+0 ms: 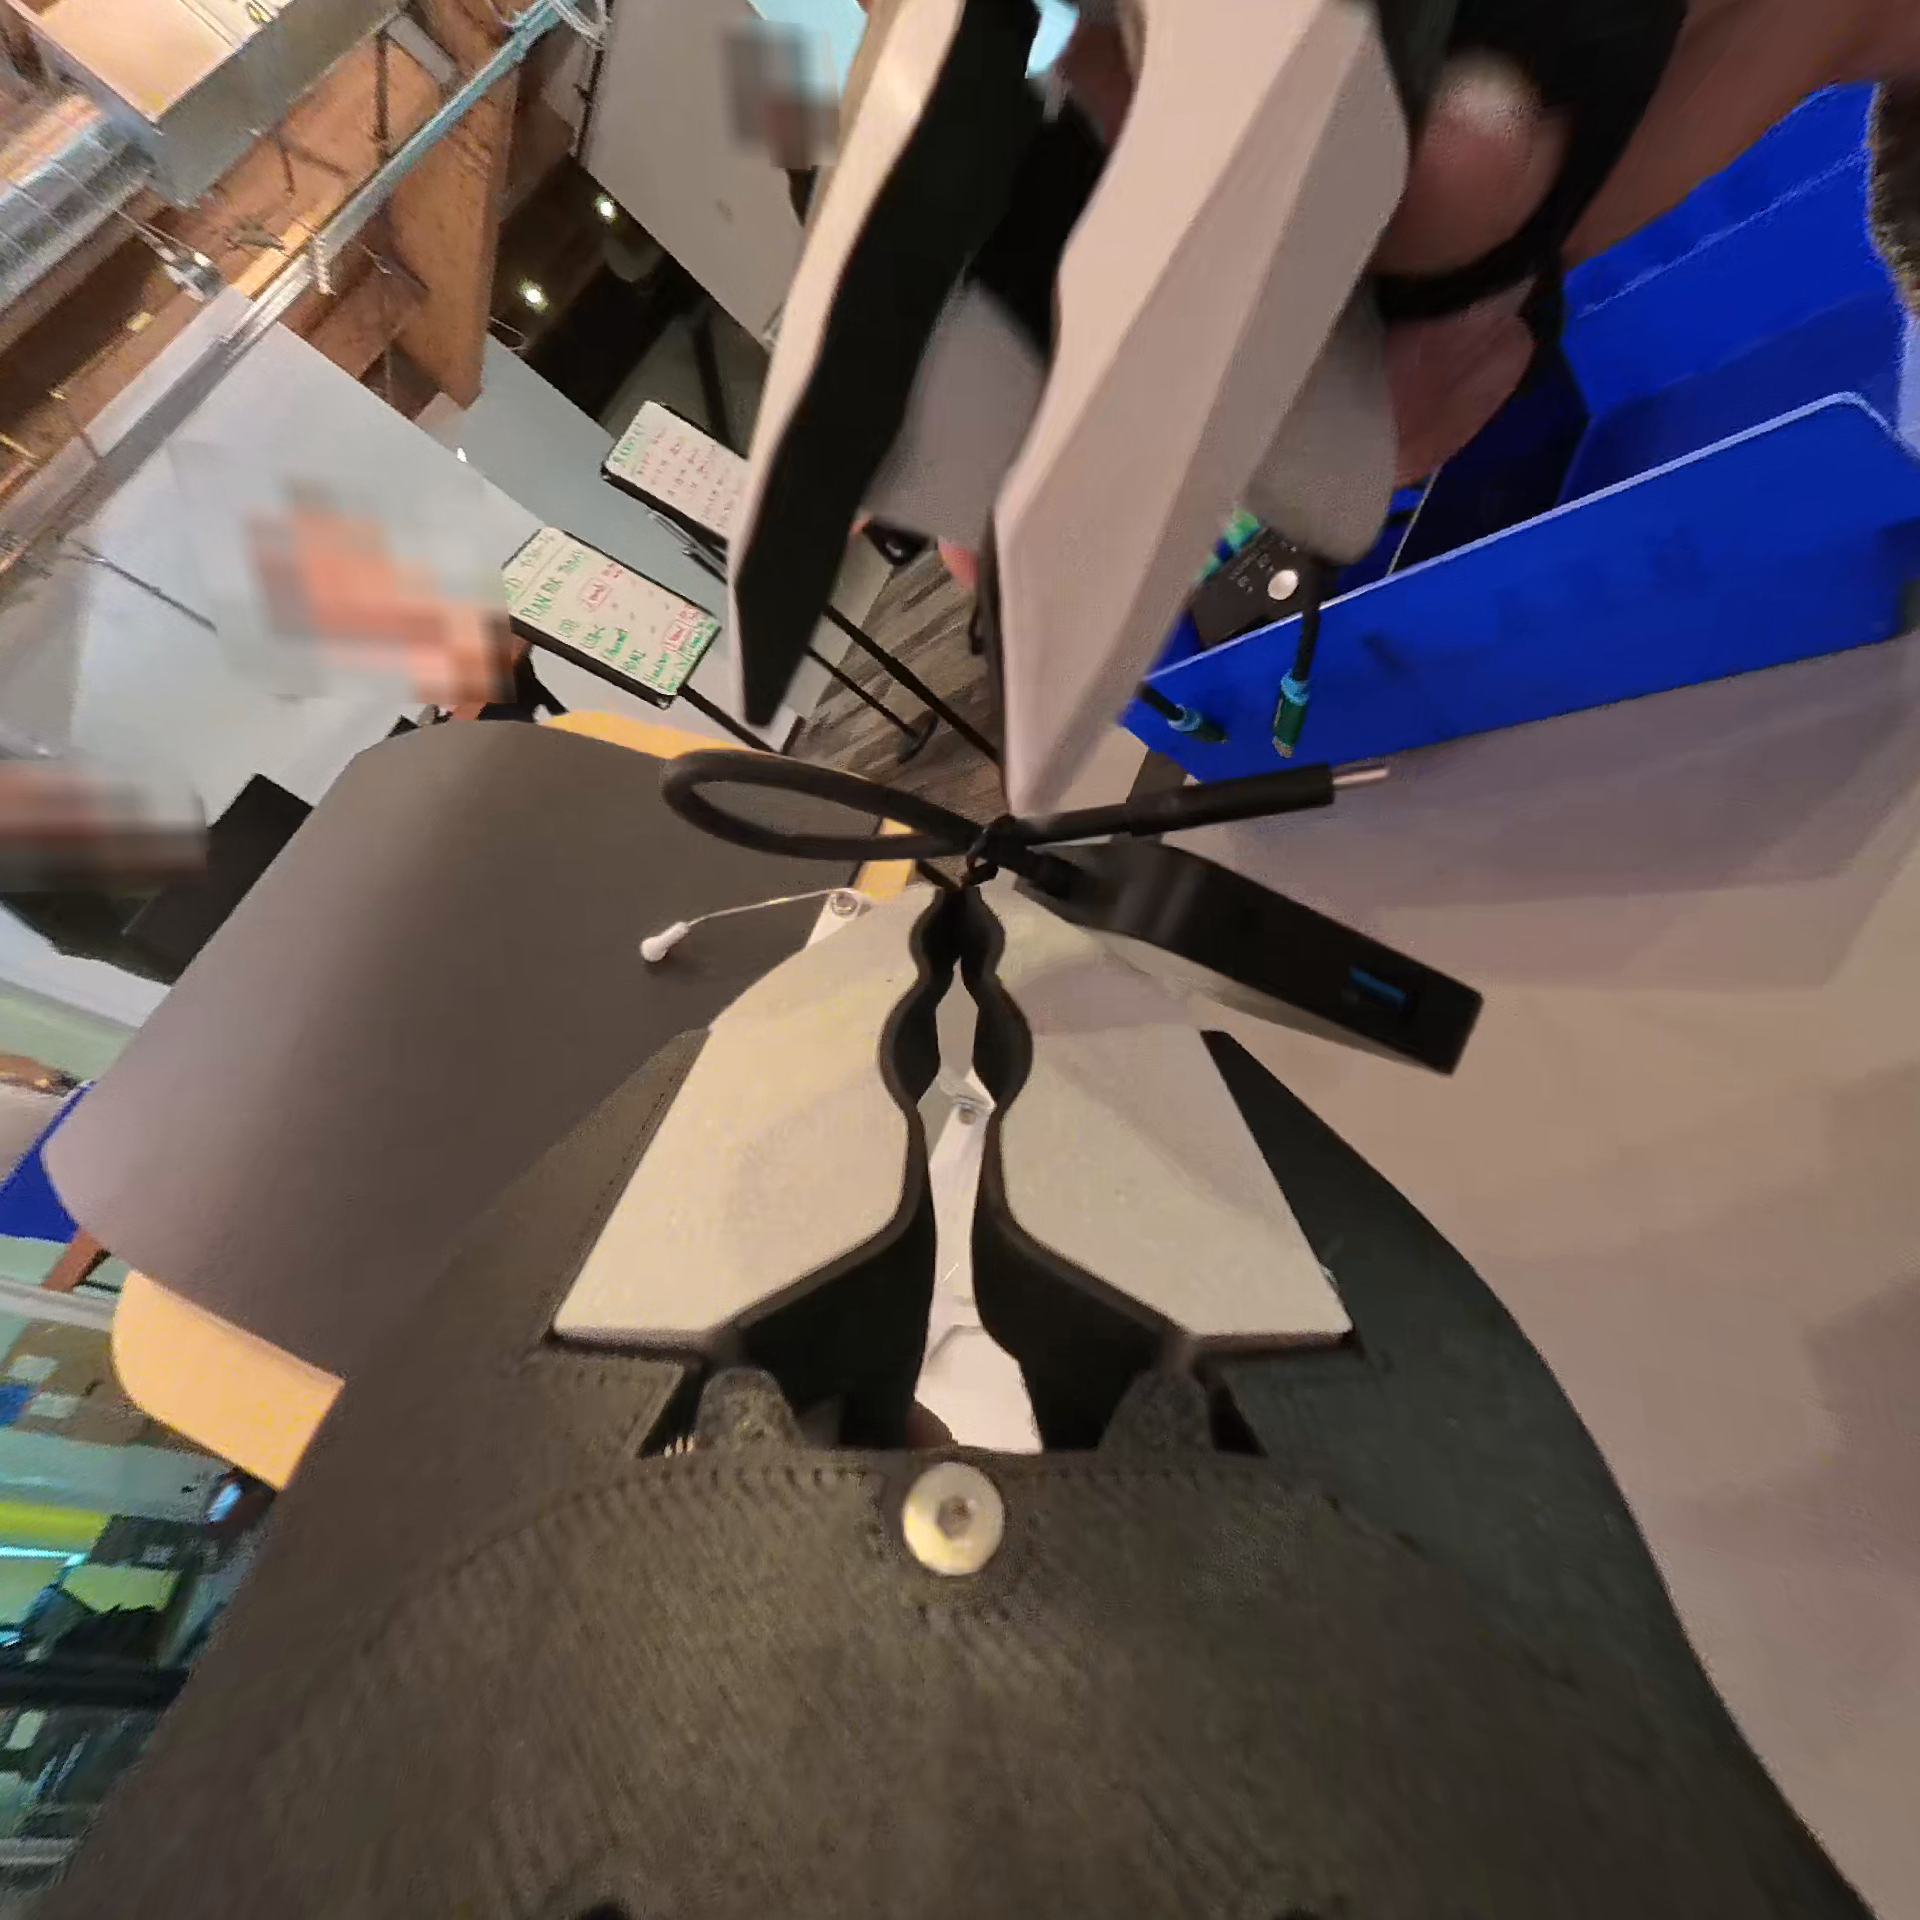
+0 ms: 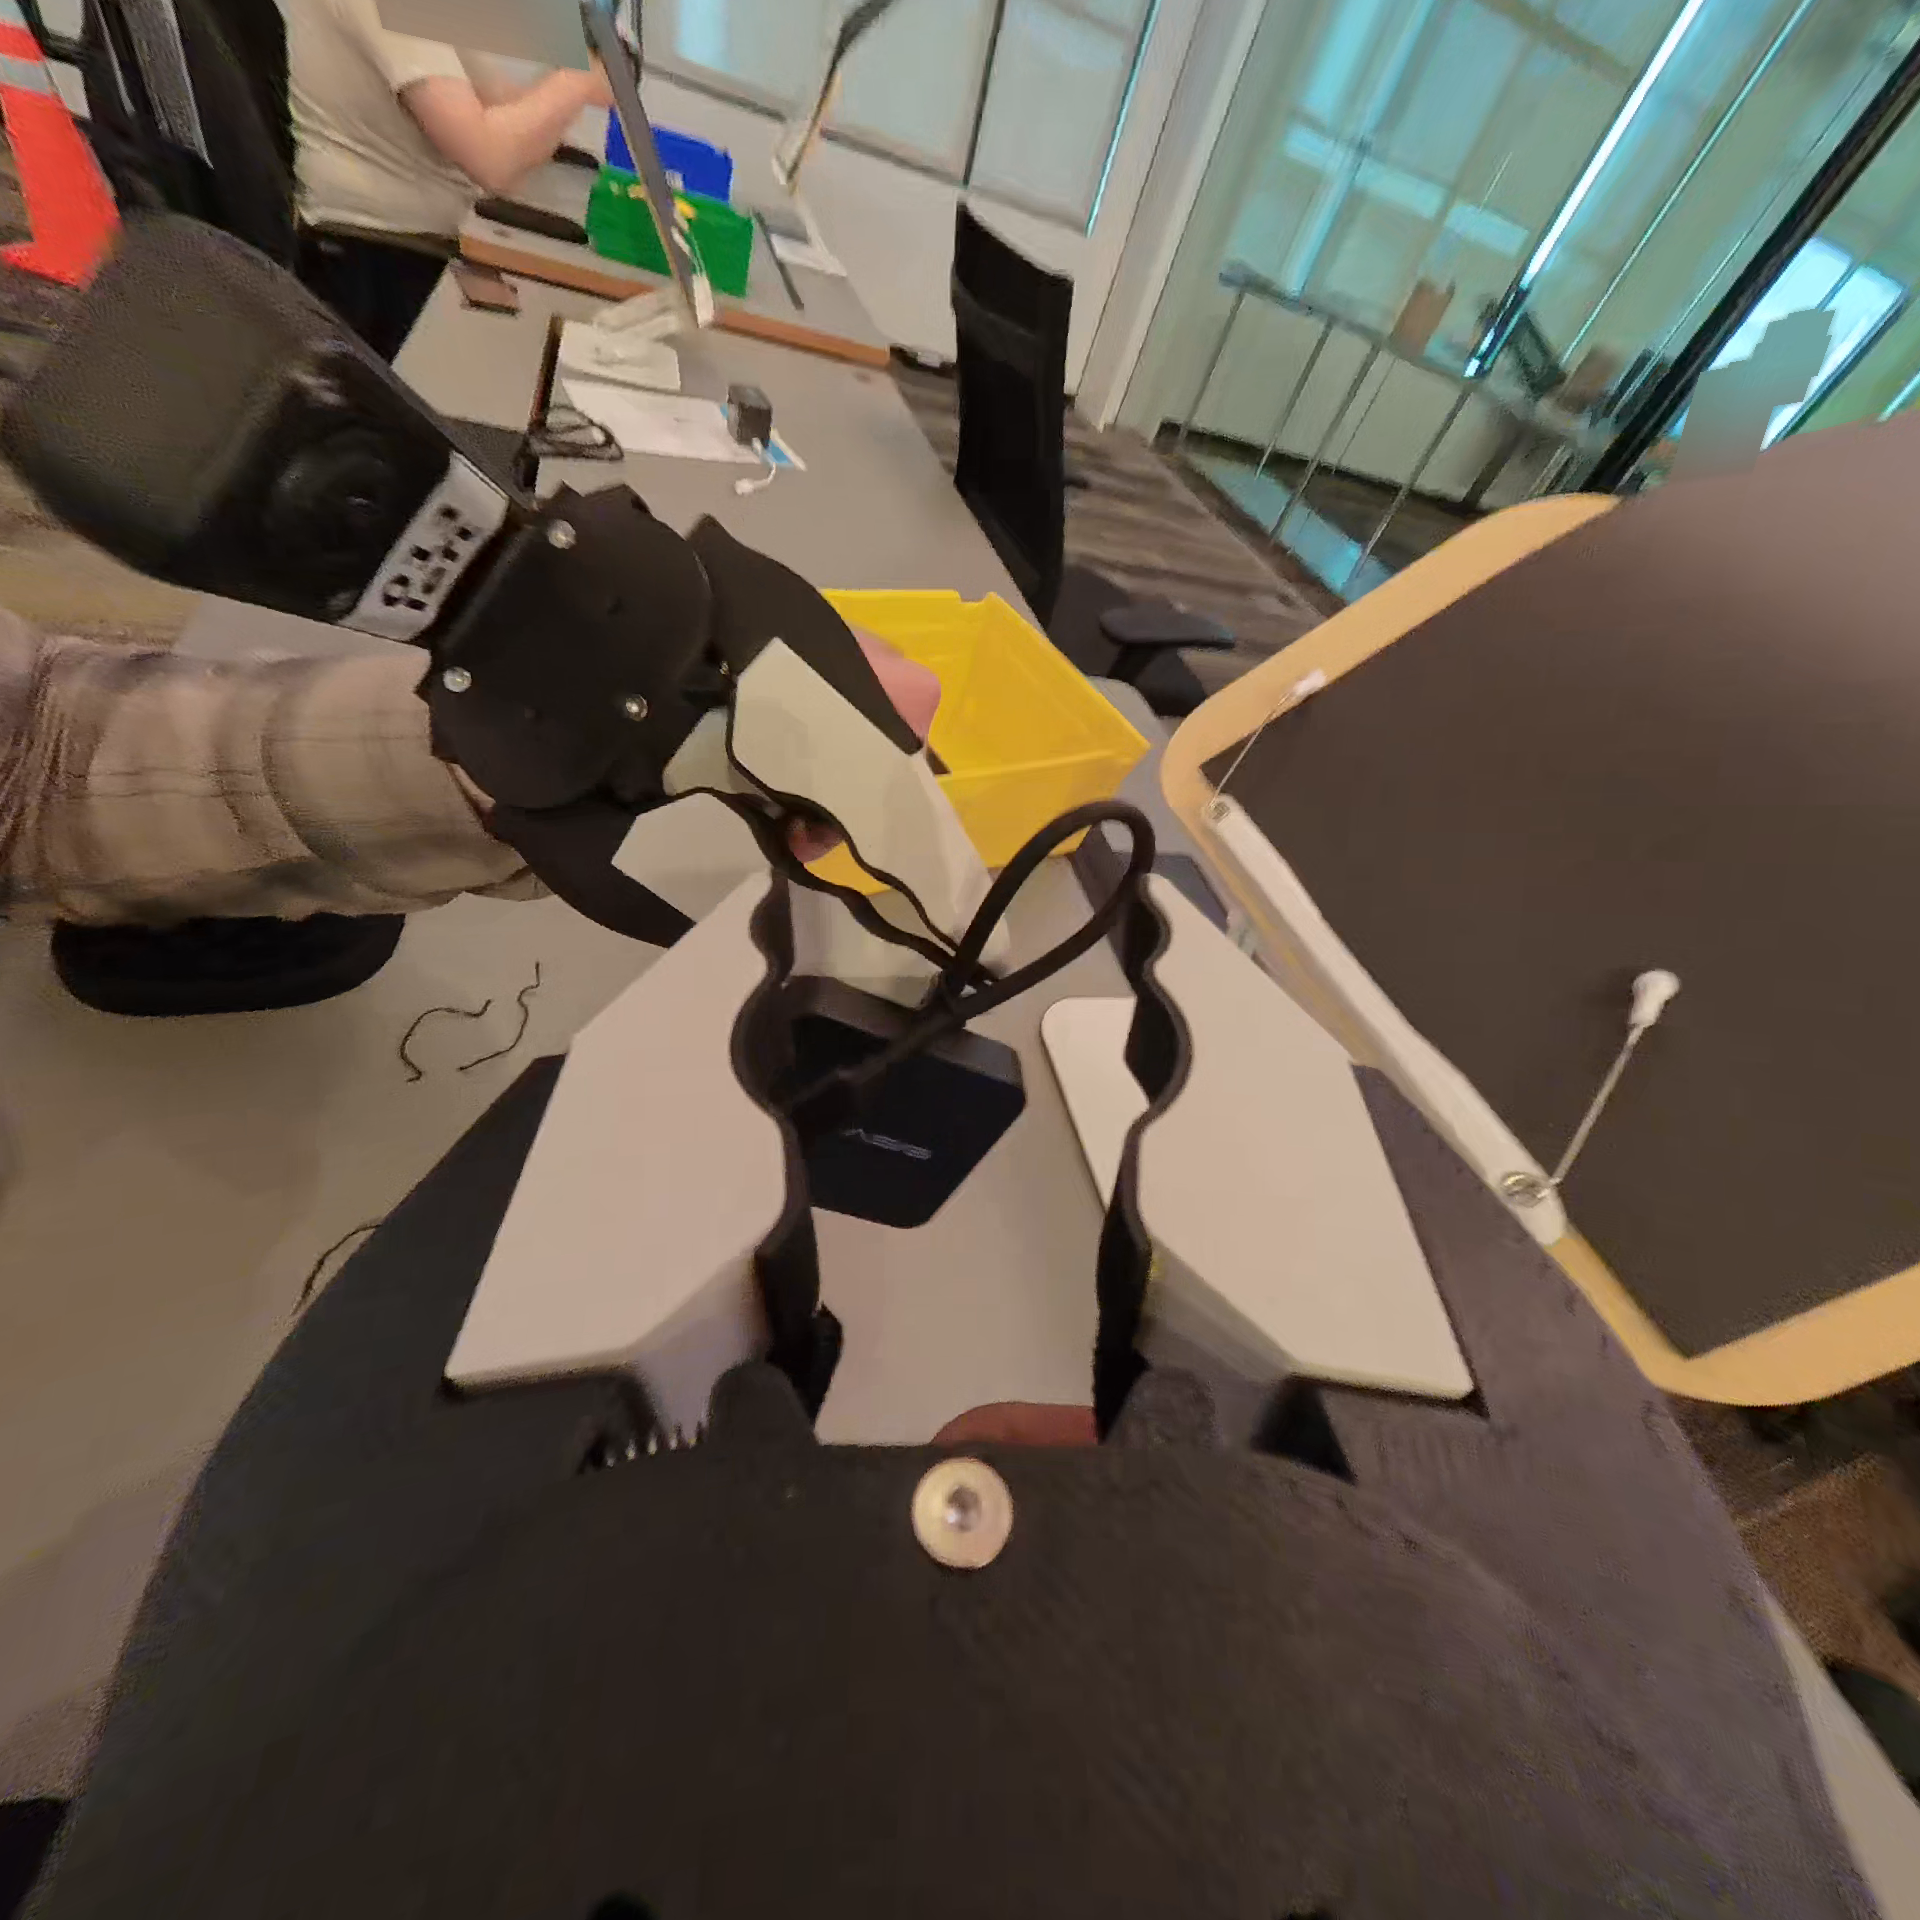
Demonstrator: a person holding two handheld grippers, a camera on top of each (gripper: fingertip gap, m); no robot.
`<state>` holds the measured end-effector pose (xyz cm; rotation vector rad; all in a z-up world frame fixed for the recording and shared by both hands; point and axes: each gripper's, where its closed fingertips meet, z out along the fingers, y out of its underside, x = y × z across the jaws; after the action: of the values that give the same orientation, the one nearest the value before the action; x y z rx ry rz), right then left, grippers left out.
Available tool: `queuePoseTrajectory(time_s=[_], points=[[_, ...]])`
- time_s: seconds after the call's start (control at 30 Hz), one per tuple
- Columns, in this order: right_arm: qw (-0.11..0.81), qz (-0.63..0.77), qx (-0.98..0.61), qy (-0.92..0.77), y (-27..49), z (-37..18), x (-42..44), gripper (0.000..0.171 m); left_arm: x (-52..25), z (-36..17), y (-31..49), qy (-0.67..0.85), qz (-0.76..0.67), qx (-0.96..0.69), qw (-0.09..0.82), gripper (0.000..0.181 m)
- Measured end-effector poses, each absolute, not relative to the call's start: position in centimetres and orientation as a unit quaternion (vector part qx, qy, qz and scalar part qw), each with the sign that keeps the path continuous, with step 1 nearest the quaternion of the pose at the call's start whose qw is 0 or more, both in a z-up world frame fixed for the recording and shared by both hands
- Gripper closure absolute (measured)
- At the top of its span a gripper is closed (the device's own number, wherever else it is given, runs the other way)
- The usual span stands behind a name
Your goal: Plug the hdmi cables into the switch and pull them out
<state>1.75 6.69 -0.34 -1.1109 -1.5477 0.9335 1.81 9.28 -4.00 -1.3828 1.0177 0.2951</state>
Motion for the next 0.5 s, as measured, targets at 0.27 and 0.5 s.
queuePoseTrajectory(time_s=[0.27,0.5], points=[[0.403,0.524,-0.511,-0.549,8.0,-0.4,0.6,0.116,2.4,-3.7,9.0,0.466,0.180,-0.570,0.653,0.180],[0.421,0.546,-0.465,-0.555,7.5,0.3,0.2,0.144,2.4,-3.5,8.9,0.464,0.162,-0.576,0.654,0.180]])
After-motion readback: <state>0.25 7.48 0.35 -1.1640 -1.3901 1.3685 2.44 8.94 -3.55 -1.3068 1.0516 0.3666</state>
